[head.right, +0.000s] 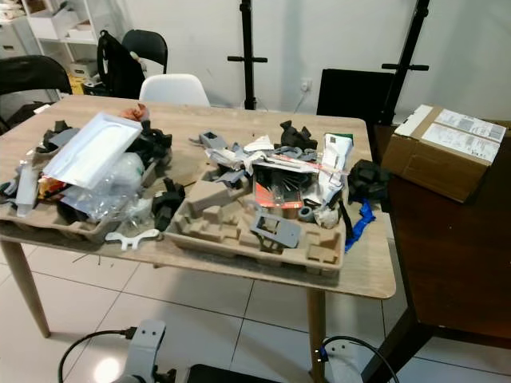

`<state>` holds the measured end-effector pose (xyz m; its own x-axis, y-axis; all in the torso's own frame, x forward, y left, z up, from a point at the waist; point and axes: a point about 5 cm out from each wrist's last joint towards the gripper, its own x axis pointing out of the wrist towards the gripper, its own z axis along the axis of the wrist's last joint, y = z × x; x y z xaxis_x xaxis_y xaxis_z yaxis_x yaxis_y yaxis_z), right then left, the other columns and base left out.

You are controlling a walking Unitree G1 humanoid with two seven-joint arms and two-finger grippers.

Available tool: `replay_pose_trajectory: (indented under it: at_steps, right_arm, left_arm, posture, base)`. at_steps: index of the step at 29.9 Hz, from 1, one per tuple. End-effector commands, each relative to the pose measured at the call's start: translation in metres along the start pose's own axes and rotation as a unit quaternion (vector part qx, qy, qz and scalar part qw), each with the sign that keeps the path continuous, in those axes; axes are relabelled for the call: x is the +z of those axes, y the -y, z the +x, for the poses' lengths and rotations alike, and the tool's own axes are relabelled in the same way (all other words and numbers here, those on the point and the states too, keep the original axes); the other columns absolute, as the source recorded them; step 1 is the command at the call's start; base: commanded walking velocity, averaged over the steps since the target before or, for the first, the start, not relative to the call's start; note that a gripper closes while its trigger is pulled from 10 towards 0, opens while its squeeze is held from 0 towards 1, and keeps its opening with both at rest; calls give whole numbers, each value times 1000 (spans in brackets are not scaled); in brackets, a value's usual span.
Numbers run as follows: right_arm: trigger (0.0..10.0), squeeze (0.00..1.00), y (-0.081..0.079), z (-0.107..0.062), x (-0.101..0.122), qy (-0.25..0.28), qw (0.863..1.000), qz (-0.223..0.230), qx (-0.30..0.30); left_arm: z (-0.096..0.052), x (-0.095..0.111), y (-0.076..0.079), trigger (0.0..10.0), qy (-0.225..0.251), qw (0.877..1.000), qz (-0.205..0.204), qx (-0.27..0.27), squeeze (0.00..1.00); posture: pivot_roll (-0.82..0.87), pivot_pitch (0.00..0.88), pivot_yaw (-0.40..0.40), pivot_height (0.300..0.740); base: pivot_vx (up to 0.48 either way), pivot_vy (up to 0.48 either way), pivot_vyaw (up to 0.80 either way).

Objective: Picking trash to rubbish bin

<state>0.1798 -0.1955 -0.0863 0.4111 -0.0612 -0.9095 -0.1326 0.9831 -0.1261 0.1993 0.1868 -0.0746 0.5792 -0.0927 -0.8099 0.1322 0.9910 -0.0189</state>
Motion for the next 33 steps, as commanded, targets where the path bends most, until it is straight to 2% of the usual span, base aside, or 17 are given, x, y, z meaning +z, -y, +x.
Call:
replay_pose_trajectory:
  at_steps: [1, 6, 9, 12, 21, 33]
  right_arm:
    - [10000, 0, 0, 0, -3, 0, 1000, -1, 1]
    - [10000, 0, 3, 0, -5, 2, 1000, 0, 2]
    - [10000, 0, 4, 0, -5, 3, 1000, 0, 2]
    - [10000, 0, 3, 0, -3, 6, 1000, 1, 4]
    - [10000, 0, 1, 0, 1, 16, 1000, 6, 15]
    - [10000, 0, -2, 0, -2, 12, 1000, 5, 20]
  left_arm:
    - [-1, -1, -3, 10000, -6, 1000, 8, 2, 0]
    - [0, -5, 1, 10000, -17, 999, 30, -8, 0]
    - [-1, -8, 1, 10000, -16, 1000, 1, 0, 0]
    - [-1, -11, -2, 10000, -21, 1000, -7, 14, 0]
    - [-2, -1, -12, 10000, 10, 998, -49, 50, 0]
    - [-1, -2, -9, 10000, 4, 998, -54, 29, 0]
  posture:
    - [-63, 62, 22, 740]
    - [-63, 61, 25, 740]
    - [-70, 62, 29, 740]
    - [-70, 61, 28, 740]
    - [-68, 70, 24, 740]
    - [-67, 77, 22, 740]
  base:
    - [0, 0, 0]
    - [0, -480, 0]
    - [0, 0, 0]
    - [0, 0, 0]
    - [0, 0, 0]
    - [0, 0, -800]
